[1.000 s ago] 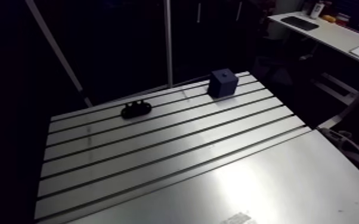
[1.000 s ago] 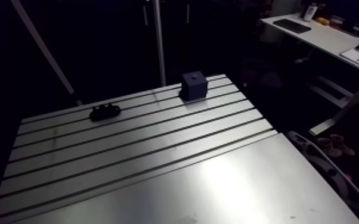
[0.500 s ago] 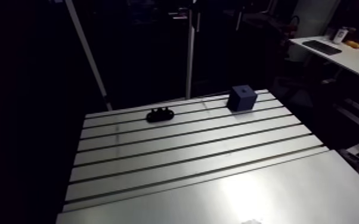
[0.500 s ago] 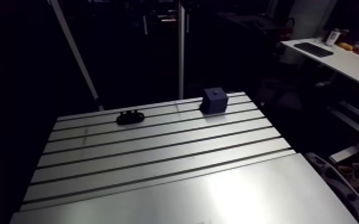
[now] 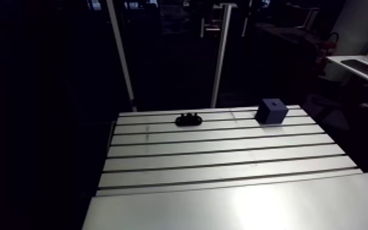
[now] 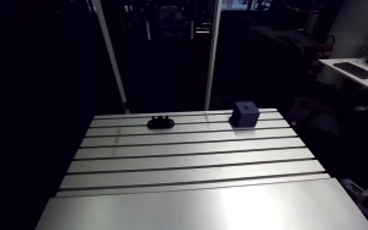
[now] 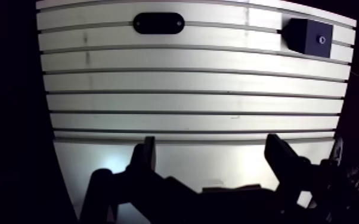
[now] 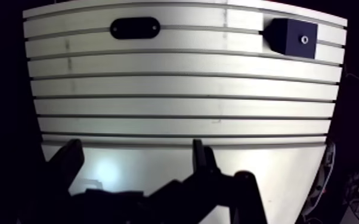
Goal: Pick up the M10 bolt and insert it into the hole until fully seated.
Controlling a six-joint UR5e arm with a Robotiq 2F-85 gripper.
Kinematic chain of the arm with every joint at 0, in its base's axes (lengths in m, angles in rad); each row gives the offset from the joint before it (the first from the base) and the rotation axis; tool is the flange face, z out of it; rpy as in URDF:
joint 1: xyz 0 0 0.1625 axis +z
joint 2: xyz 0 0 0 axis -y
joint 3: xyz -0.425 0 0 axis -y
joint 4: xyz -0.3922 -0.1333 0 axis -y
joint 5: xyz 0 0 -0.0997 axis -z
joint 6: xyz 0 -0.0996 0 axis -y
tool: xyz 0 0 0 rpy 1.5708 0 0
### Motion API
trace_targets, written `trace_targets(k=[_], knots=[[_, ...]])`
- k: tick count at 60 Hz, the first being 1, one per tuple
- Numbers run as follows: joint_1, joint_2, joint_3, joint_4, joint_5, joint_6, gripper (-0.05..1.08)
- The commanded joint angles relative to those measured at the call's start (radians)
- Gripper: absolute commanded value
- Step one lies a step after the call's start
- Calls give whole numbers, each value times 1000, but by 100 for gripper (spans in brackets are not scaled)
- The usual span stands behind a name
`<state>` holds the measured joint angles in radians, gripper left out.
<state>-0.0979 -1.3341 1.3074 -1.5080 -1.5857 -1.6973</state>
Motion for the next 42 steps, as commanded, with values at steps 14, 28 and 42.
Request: trace_targets(k=[14,28,42], knots=[[109,-103,98,-7,-3,80,1],[106,-132,100,17,-9,74,1],[92,-120,93,19,-6,72,1]])
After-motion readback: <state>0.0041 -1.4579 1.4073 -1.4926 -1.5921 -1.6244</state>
